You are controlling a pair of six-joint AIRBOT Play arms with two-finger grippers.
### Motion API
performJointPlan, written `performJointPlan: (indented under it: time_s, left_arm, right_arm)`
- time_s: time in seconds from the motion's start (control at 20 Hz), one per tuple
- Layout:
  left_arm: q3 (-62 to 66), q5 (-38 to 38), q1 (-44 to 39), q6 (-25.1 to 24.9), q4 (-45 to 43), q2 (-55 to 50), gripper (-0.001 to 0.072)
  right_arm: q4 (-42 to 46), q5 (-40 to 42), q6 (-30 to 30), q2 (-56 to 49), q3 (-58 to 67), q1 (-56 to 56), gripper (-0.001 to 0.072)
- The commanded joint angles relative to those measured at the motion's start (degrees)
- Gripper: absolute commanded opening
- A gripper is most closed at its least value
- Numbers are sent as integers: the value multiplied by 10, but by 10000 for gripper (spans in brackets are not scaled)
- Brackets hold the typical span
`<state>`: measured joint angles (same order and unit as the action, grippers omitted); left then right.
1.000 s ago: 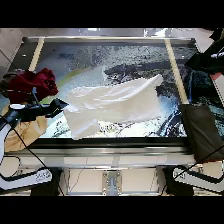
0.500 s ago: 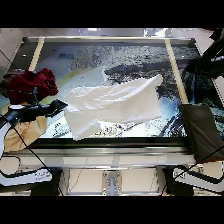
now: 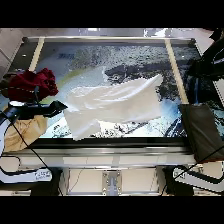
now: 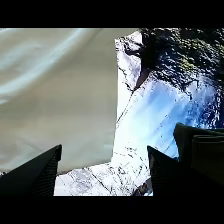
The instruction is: Fold the shirts.
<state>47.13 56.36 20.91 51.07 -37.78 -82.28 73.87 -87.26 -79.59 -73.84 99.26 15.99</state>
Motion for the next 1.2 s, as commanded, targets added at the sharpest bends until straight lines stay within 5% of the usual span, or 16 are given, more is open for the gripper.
performJointPlan:
  time_s: [0.0,0.2,0.4,0.45,0.75,0.85,1.15]
  left_arm:
    - [2,5,-23,3,-13,-23,610]
    - [2,5,-44,1,-12,-26,588]
    - [2,10,-58,0,-12,-25,67]
    - [2,14,-58,-3,-12,-25,12]
    - [2,18,-58,-3,-12,-24,12]
    - [2,18,-58,-3,-12,-24,12]
    - [2,18,-58,-3,-12,-24,12]
  right_arm:
    - [16,-4,9,0,0,0,593]
    - [18,-16,13,1,-7,0,593]
    - [18,-17,33,24,-96,0,451]
    - [17,-2,37,38,-139,0,451]
    - [-106,157,-1,112,-487,0,463]
    - [-196,205,-2,103,-575,0,526]
    - [-297,355,12,74,-669,-31,526]
